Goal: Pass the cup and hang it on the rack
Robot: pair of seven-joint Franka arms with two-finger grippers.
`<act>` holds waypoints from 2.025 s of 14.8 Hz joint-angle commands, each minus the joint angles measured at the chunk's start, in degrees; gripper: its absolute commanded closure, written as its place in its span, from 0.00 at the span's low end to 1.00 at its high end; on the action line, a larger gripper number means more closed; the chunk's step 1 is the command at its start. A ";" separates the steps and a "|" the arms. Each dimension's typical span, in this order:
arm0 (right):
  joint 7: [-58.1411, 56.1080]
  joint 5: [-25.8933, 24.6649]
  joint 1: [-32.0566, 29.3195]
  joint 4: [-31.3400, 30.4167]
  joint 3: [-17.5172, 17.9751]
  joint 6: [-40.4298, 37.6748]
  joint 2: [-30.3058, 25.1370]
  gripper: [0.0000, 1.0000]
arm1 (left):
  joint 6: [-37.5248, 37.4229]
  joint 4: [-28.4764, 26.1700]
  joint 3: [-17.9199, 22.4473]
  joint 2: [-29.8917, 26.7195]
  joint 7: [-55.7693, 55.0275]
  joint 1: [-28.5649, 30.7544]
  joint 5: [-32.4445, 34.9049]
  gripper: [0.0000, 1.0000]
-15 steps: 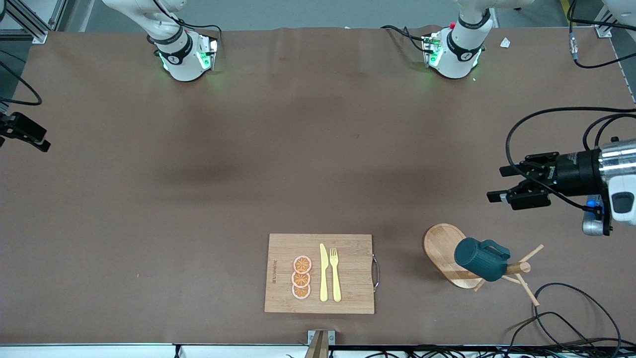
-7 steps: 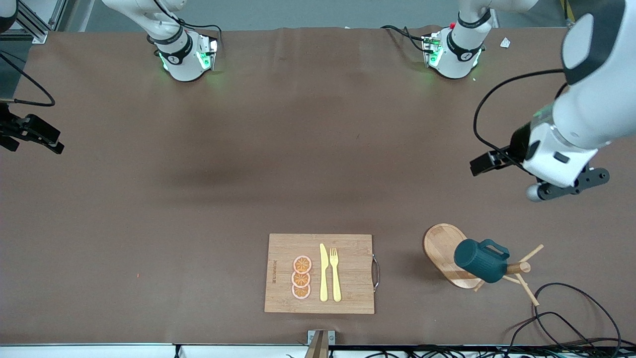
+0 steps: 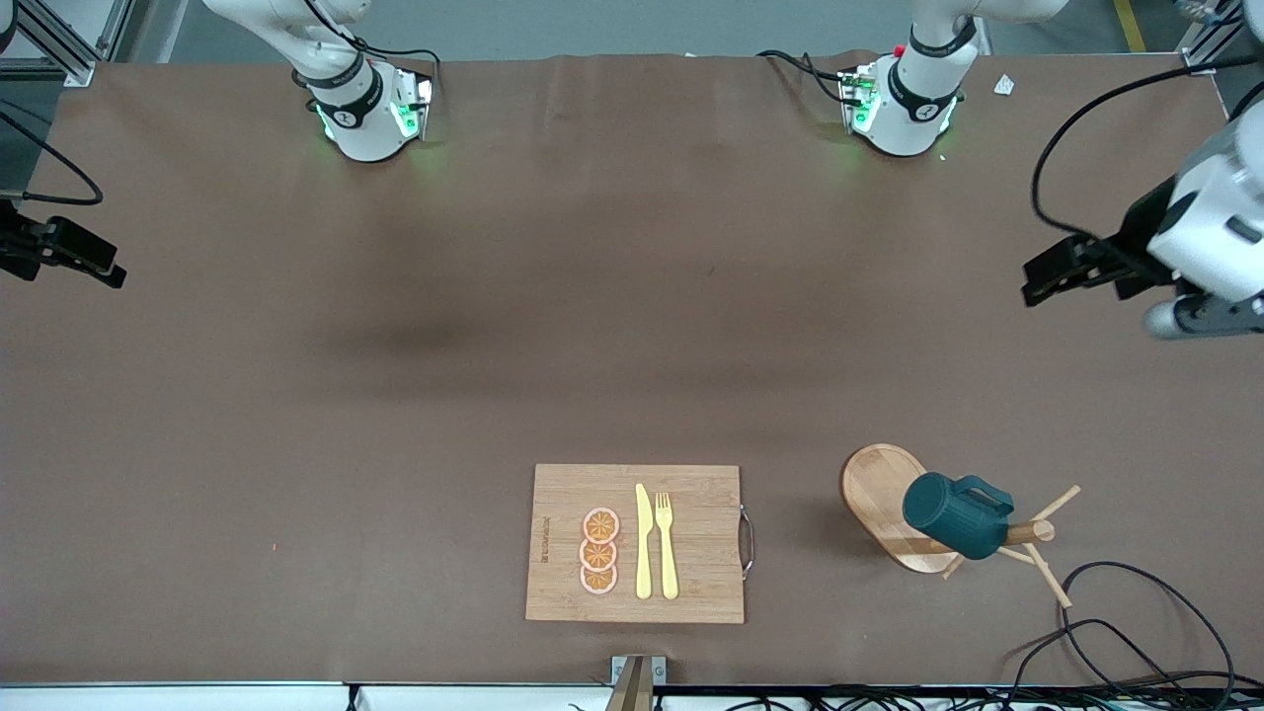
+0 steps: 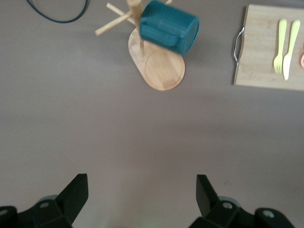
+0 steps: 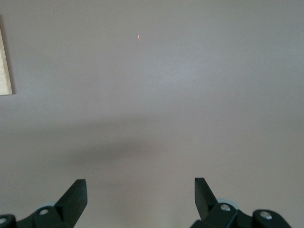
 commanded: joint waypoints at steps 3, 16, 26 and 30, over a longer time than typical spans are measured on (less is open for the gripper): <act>-0.38 -1.57 0.44 0.16 0.74 -0.53 -0.51 0.00 | 1.75 -11.11 -5.59 -9.29 2.24 4.14 3.61 0.00; 0.24 1.85 3.70 0.16 0.65 -6.24 -2.35 0.00 | 9.77 -25.20 -15.81 -19.42 1.28 15.32 1.78 0.00; -0.38 1.93 3.26 0.16 0.21 -10.20 -5.52 0.00 | 9.41 -24.76 -16.43 -18.98 2.50 15.32 2.66 0.00; -0.38 1.93 3.26 -0.19 0.21 -10.38 -5.52 0.00 | 9.41 -24.85 -16.25 -18.89 5.93 15.41 2.84 0.00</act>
